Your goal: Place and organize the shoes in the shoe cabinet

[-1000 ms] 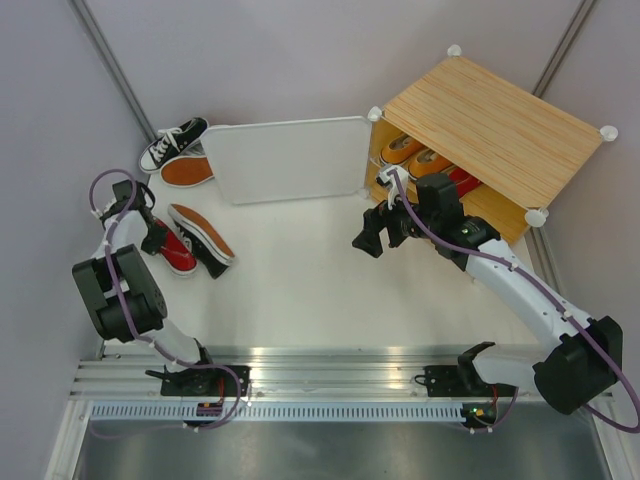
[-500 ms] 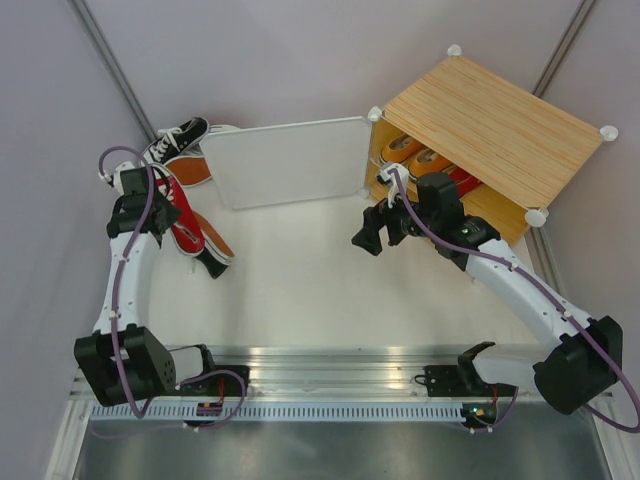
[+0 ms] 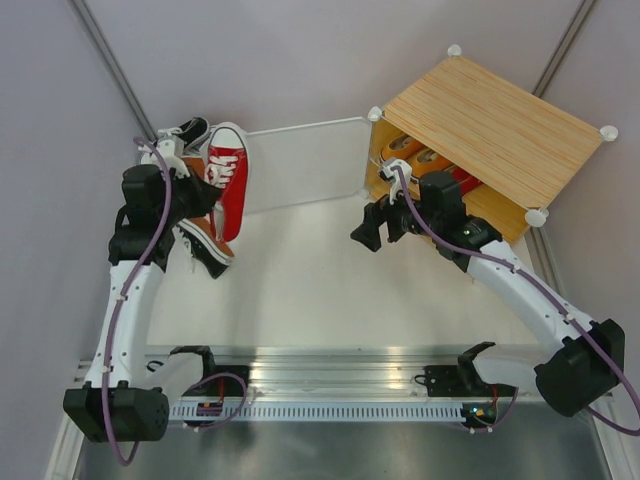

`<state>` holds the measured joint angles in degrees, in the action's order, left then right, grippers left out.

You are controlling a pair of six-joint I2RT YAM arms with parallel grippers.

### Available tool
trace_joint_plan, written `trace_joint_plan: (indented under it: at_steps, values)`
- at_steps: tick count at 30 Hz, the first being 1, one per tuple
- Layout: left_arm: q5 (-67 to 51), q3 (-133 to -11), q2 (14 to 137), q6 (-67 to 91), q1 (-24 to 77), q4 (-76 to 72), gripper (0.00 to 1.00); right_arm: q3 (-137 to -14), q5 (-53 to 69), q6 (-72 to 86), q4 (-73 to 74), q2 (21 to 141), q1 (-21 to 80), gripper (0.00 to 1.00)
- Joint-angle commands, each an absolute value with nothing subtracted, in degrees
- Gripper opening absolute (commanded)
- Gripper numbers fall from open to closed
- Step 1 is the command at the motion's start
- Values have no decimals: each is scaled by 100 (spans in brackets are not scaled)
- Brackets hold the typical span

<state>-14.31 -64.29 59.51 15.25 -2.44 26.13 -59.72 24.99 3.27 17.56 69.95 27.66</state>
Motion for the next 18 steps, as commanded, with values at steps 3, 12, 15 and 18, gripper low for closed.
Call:
trace_joint_plan:
  at_steps: [3,12,15,18]
  values:
    - [-3022,-6531,5757,1081,272,1916,2,-6012,2391,387,1433,6697,2804,98]
    - [-2849,-6337,6863,1090,2301,1785,4,-5775,1925,430,1389,6407,2795,98]
    - [-2777,-6424,7531,1326,2785,1565,3,-5573,1654,588,1293,6206,2795,98]
    - [-2751,-6582,8268,1459,3207,1258,2,-5292,1320,642,1213,5907,2795,98]
